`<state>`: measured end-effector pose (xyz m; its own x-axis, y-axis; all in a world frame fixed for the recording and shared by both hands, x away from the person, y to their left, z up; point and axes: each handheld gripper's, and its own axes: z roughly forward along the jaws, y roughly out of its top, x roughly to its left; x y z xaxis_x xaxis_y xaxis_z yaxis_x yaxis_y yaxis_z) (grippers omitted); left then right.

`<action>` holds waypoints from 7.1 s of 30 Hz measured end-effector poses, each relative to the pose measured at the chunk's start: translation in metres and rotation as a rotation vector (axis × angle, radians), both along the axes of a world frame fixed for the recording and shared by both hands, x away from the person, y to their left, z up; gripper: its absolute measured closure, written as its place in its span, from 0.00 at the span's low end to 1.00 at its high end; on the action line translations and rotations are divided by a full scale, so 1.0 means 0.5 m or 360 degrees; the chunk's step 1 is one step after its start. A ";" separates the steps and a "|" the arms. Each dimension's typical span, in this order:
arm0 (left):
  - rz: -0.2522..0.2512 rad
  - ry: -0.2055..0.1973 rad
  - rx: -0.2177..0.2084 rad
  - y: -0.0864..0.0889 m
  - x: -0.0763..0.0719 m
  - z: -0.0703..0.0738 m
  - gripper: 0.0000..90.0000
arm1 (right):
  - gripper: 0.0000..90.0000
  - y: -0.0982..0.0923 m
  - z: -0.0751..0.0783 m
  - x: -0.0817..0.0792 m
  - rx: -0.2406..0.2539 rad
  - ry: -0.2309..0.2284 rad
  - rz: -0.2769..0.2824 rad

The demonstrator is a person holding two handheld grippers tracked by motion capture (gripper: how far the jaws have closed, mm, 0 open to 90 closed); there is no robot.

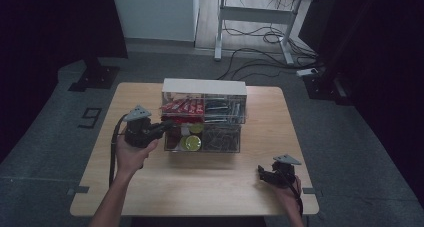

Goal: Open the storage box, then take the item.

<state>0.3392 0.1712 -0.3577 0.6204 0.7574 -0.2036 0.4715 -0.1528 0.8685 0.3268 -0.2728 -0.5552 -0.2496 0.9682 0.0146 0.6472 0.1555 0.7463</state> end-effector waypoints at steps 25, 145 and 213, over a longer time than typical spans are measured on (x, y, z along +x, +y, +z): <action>-0.0024 0.0019 -0.0045 -0.012 0.031 0.018 1.00 | 0.20 0.000 0.000 0.000 0.0000 0.0002 0.0000; -0.0030 -0.0022 -0.0077 -0.028 0.072 0.068 1.00 | 0.55 0.157 0.344 0.043 0.0352 -0.0533 0.0438; -0.0045 -0.0028 -0.0070 -0.043 0.076 0.068 1.00 | 0.99 0.227 0.350 0.103 0.0217 -0.0565 0.0453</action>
<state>0.3772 0.1498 -0.3238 0.6452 0.7301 -0.2252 0.4521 -0.1272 0.8829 0.3785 -0.1595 -0.3804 -0.5171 0.8559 0.0027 0.2945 0.1749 0.9395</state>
